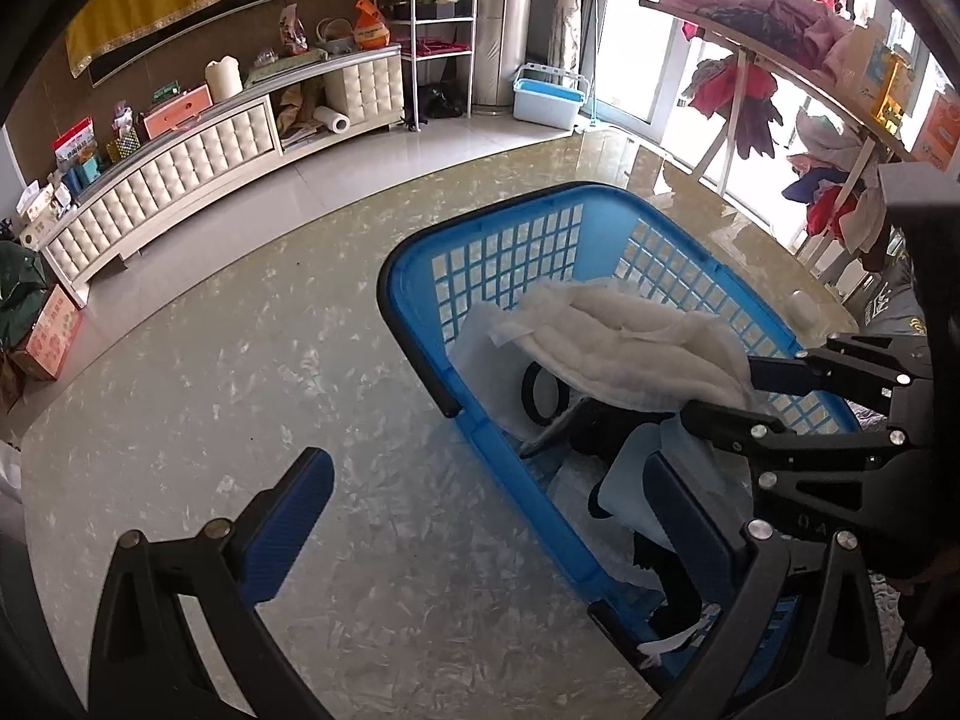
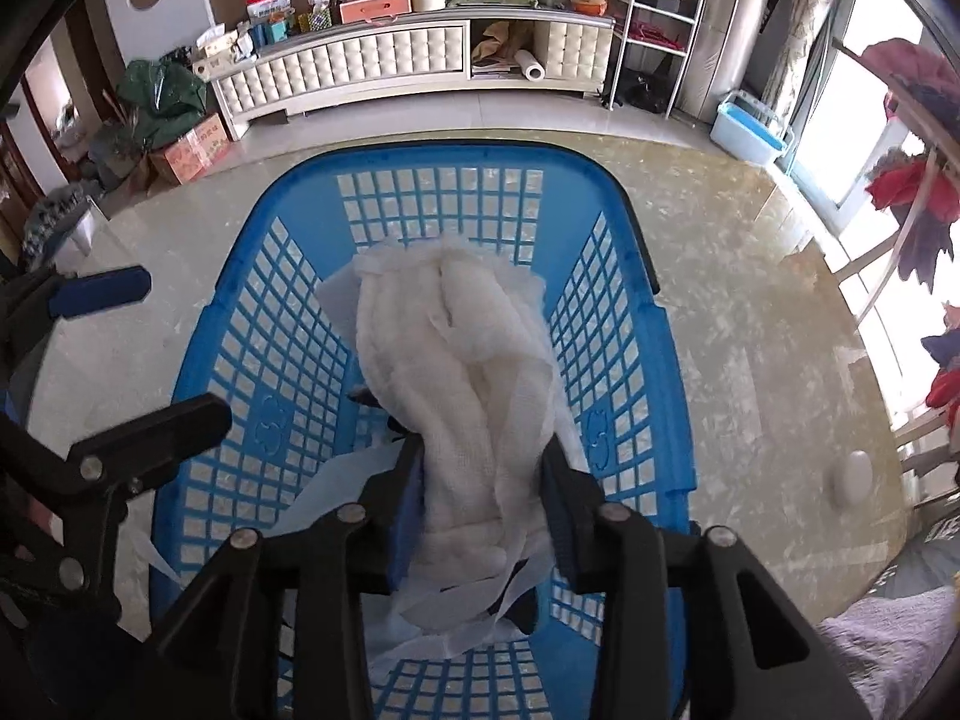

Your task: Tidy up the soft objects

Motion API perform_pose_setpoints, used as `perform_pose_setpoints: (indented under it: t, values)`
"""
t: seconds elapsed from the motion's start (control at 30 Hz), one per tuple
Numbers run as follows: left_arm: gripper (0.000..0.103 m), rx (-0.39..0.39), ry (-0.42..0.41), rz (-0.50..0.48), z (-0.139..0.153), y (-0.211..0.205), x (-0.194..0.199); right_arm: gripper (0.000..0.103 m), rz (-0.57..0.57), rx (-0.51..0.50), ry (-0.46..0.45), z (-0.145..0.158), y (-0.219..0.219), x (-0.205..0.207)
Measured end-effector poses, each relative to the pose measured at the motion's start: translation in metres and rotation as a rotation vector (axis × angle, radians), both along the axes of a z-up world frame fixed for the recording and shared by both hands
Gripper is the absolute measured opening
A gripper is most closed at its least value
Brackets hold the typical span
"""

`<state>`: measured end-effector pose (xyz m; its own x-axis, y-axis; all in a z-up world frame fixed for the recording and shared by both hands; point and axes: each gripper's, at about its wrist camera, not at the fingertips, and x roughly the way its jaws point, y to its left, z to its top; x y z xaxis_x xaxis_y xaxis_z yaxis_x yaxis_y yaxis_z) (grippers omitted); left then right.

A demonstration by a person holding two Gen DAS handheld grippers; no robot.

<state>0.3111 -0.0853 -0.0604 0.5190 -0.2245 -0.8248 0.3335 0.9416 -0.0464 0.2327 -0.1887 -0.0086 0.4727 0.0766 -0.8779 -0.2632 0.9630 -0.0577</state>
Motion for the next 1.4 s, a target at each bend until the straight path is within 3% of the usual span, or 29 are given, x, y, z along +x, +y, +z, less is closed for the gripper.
perform_pose_setpoints:
  t: [0.3, 0.7, 0.93, 1.23, 1.4]
  values:
    - [0.103, 0.004, -0.034, -0.002, 0.013, 0.004, -0.014, 0.071, 0.010, 0.004, -0.048, 0.018, 0.001, -0.022]
    - [0.103, -0.049, -0.159, 0.028, 0.065, 0.025, -0.067, 0.103, -0.039, 0.052, -0.196, 0.066, -0.003, -0.070]
    - [0.103, -0.047, -0.266, 0.034, 0.094, 0.033, -0.108, 0.103, -0.046, 0.096, -0.292, 0.093, 0.003, -0.094]
    - [0.103, -0.085, -0.417, 0.144, 0.137, 0.065, -0.160, 0.103, -0.006, 0.131, -0.467, 0.132, 0.020, -0.132]
    - [0.103, -0.096, -0.474, 0.162, 0.154, 0.080, -0.184, 0.103, 0.024, 0.138, -0.514, 0.142, 0.027, -0.146]
